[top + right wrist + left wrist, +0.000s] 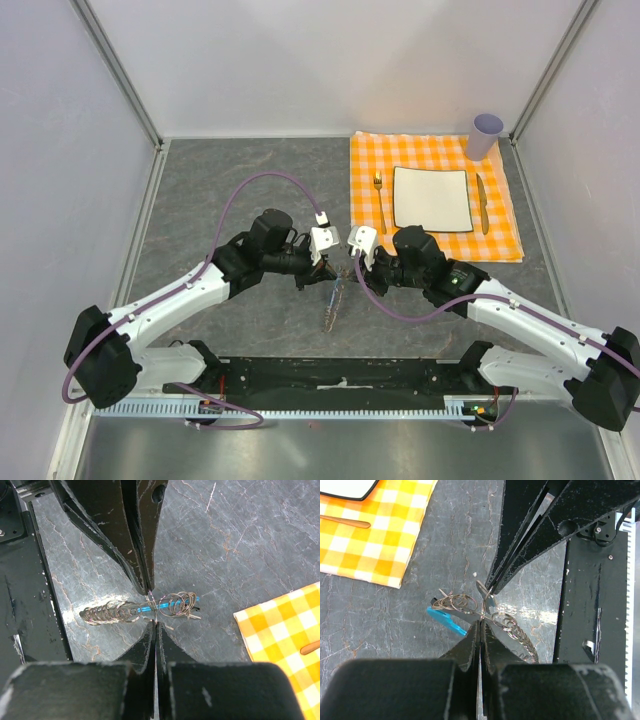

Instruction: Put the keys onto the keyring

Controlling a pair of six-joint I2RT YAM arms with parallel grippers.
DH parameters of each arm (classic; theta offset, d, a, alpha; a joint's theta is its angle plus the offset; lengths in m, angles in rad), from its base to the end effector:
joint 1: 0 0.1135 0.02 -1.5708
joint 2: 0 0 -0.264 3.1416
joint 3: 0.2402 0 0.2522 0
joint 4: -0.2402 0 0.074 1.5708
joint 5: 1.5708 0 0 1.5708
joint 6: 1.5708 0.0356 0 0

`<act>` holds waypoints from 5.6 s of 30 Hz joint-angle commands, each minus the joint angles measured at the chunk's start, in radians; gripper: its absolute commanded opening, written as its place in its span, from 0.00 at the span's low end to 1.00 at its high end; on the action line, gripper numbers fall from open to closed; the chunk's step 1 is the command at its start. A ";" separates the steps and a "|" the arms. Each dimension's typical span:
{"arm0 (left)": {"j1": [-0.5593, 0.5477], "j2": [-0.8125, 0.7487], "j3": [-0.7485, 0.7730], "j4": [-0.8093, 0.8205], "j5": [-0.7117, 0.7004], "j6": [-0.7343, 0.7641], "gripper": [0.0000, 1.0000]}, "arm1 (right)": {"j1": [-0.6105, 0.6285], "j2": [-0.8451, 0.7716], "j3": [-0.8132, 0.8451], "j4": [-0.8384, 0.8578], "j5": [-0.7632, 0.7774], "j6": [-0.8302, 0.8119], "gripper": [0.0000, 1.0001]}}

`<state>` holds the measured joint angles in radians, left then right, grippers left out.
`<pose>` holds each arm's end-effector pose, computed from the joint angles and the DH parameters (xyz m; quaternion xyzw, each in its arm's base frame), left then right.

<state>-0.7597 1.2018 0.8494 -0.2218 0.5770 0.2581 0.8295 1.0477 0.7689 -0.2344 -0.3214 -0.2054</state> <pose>0.1770 -0.1949 0.2751 0.5290 0.6691 -0.3558 0.3818 0.1497 0.1802 0.2795 -0.4917 0.7008 0.2844 0.4315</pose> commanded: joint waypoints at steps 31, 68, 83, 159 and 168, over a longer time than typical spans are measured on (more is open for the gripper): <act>-0.023 0.001 0.008 0.049 0.116 -0.016 0.02 | 0.005 -0.018 -0.010 0.075 -0.097 -0.015 0.00; -0.061 0.104 0.077 -0.063 0.152 0.000 0.02 | 0.005 -0.064 -0.017 0.126 -0.136 -0.022 0.00; -0.079 0.067 0.051 -0.036 0.115 -0.010 0.02 | 0.005 -0.092 -0.046 0.168 -0.136 -0.015 0.00; -0.079 -0.085 -0.003 0.036 -0.042 -0.022 0.02 | 0.006 -0.100 -0.022 0.058 -0.082 -0.011 0.00; -0.078 -0.099 -0.013 0.059 -0.045 -0.031 0.02 | 0.005 -0.091 -0.028 0.056 -0.080 -0.009 0.00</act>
<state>-0.8337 1.1378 0.8368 -0.2348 0.5079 0.2577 0.8295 0.9493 0.7448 -0.2226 -0.3836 -0.2134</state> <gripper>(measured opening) 0.022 0.007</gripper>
